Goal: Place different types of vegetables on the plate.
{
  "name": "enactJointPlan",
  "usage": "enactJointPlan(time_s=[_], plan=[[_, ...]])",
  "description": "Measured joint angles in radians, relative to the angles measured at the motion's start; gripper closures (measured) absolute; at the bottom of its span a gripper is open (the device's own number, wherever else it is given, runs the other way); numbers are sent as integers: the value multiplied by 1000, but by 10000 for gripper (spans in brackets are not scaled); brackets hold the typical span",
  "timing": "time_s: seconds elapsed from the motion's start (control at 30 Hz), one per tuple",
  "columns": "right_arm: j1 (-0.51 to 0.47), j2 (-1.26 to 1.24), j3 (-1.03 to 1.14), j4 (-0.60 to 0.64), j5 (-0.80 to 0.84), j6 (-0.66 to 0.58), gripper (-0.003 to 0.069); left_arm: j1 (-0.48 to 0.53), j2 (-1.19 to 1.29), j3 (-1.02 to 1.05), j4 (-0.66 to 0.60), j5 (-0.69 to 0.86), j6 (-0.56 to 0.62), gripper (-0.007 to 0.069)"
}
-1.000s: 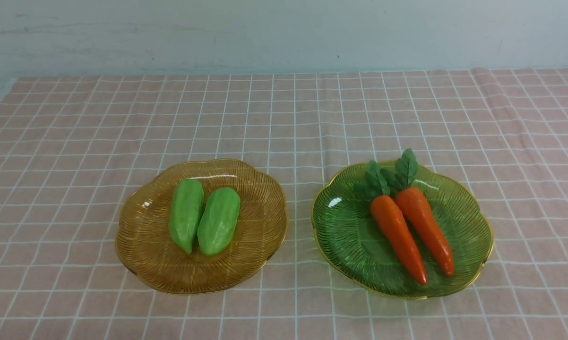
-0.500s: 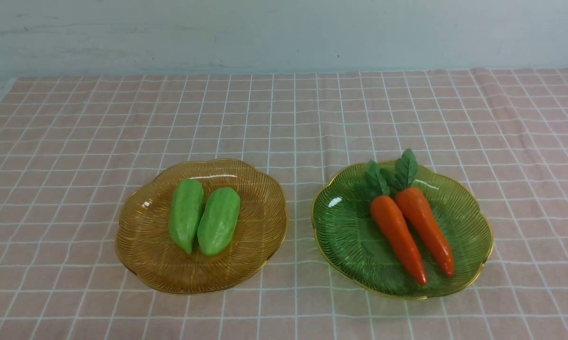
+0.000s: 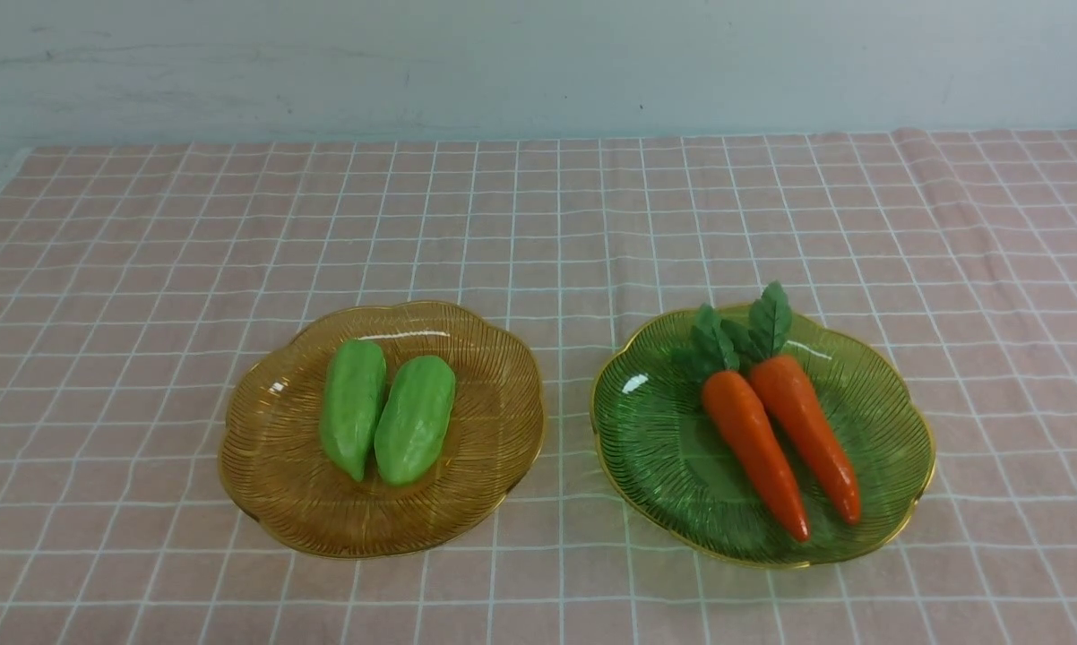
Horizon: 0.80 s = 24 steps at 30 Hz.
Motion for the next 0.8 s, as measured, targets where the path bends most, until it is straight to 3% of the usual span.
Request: enactJointPlan(time_s=[0.33,0.8], plan=[[-168,0,272,-80,155,1,642,0,0,0,0,0,0,627],[-182,0,306,-63,203,3,642,0,0,1,0,-3,0,627]])
